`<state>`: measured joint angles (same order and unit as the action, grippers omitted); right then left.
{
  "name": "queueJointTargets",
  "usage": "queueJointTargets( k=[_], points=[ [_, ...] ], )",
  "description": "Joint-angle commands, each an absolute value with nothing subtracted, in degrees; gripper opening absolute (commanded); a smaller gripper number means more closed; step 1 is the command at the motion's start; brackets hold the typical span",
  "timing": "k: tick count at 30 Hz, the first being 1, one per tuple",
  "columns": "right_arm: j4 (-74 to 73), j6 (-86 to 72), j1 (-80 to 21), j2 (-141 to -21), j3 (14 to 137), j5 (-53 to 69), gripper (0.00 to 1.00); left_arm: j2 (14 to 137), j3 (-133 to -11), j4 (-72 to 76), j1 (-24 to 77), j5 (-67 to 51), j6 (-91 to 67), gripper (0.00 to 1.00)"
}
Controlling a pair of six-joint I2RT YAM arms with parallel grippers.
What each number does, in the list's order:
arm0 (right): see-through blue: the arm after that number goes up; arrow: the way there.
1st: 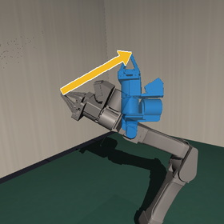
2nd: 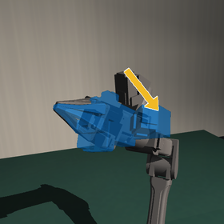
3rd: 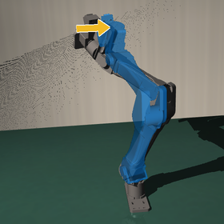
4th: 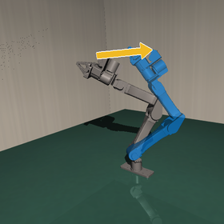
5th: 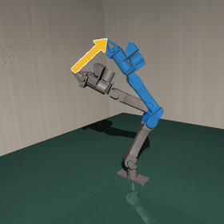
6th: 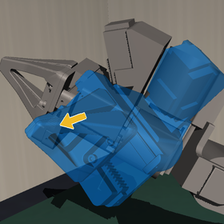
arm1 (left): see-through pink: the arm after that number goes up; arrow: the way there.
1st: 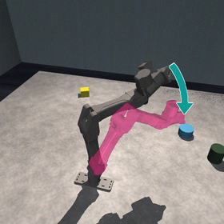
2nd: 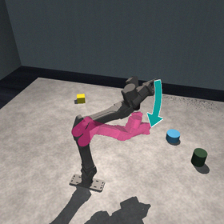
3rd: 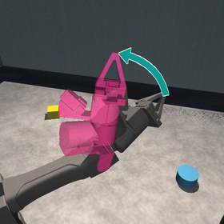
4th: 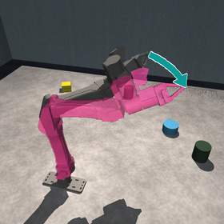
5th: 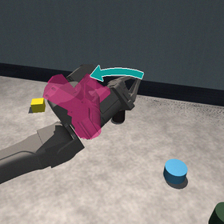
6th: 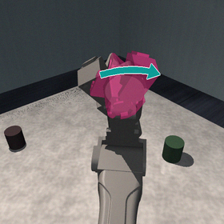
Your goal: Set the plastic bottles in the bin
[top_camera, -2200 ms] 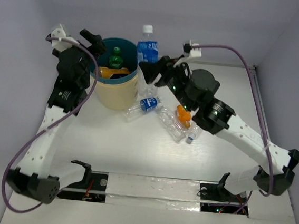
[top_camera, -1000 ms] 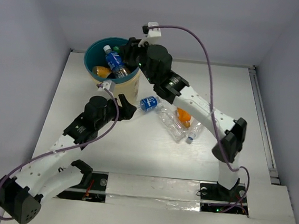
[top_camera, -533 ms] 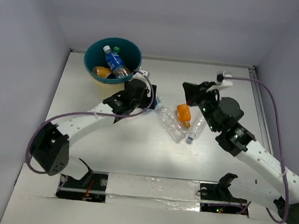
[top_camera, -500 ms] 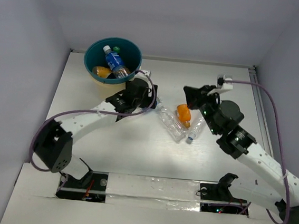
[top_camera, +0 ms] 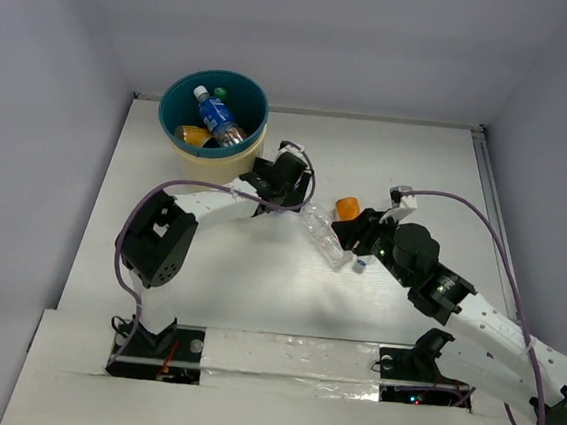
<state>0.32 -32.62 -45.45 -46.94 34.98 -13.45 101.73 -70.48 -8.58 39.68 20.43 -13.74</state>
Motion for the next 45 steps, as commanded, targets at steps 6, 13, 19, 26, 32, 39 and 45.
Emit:
queueJointTargets(
  k=[6, 13, 19, 26, 32, 39, 45],
  points=[
    [-2.54, -33.57, -45.44, -49.92, 35.15, -13.18, 0.72, 106.08, -72.25, -8.44, 39.55, 20.74, -14.67, 0.86],
    [-4.48, -32.26, -45.44, -57.56, 38.75, -14.68, 0.9, 103.98, -65.06, -6.68, 39.55, 18.02, -18.89, 0.8],
    [-5.18, -29.45, -42.28, -66.7, 43.76, -11.17, 0.88, 96.52, -56.53, -3.69, 39.55, 15.65, -23.02, 0.37],
    [-10.54, -22.59, -40.61, -77.07, 53.16, -8.09, 0.88, 78.09, -49.84, -3.6, 39.55, 9.51, -26.19, 0.36],
    [-15.28, -19.34, -40.61, -87.51, 60.2, -6.06, 0.9, 60.05, -51.32, -6.41, 40.08, 5.89, -27.95, 0.37],
    [-19.94, -18.28, -40.61, -96.58, 65.91, -10.01, 0.93, 55.46, -66.08, -9.67, 40.08, 12.47, -25.67, 0.4],
    [-21.0, -17.93, -40.61, -100.63, 67.23, -7.3, 0.94, 60.81, -78.21, -7.83, 34.47, 15.74, -23.47, 0.46]
  ],
)
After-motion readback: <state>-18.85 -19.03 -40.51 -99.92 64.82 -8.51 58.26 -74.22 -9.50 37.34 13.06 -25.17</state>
